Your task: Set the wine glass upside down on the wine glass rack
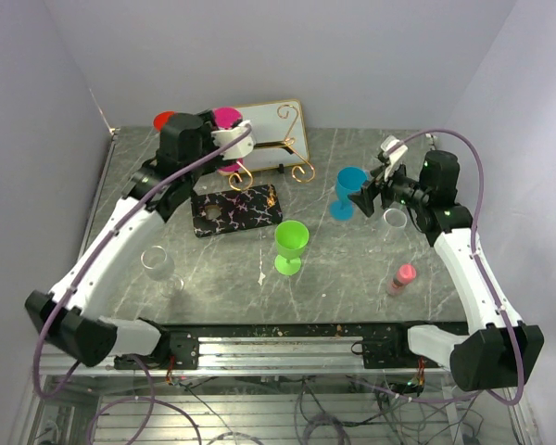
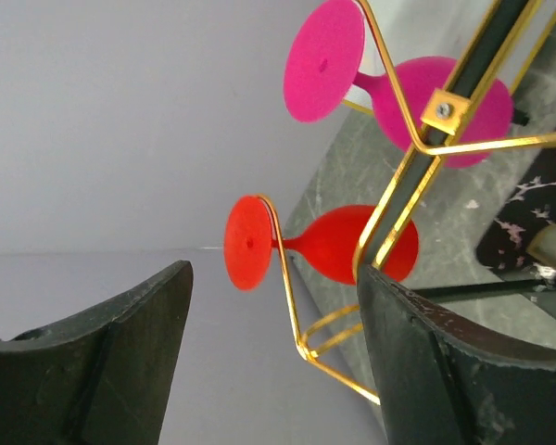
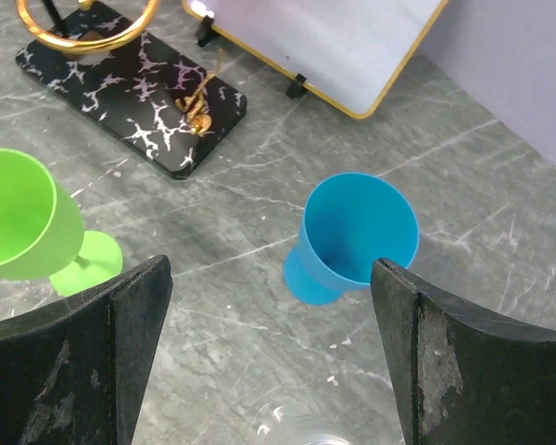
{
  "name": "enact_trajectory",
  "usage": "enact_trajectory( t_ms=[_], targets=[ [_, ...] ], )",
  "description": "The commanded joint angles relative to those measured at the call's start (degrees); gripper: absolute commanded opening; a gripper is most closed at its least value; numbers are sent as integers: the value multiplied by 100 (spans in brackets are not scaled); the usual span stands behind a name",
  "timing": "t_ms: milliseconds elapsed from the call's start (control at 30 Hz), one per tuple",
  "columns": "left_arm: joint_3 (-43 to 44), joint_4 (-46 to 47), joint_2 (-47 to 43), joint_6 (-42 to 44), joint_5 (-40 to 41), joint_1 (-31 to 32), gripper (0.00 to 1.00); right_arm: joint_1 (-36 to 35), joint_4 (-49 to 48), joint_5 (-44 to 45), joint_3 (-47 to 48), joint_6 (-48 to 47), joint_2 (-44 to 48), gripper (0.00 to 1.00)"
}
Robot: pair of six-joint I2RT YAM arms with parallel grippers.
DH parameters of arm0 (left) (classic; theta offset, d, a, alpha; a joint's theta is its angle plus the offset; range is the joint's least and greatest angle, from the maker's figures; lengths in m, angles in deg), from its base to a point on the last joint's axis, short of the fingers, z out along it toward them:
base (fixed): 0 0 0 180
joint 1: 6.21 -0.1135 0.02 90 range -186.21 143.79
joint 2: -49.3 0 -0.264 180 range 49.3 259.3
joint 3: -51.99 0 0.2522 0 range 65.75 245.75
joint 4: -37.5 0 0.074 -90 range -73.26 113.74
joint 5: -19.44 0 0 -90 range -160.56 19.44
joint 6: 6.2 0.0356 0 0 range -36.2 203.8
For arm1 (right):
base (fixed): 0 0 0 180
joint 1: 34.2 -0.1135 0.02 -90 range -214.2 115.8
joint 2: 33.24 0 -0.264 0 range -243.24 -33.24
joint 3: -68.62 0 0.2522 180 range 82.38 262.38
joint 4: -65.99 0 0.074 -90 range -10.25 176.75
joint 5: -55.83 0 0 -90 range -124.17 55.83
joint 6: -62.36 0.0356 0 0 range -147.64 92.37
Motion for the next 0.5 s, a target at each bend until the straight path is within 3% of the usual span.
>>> enact_trajectory(
  t_ms=[0,200,333,467],
  targets=[
    [-360,90,-743,-1136,-530,-101,85,78,-42,532,366,353,-157,88],
    [-495,-318,-1332,-2022,-1598,-314,100,124,-113,1688,564,620,-431,87],
    [-607,-559,-1565,-2144,-1827,-337,99,118,-40,2303,792,680,-717,84],
    [-788,-600,-1831,-2262,-2003,-354,99,120,209,2639,1170,724,-1165,72]
  ],
)
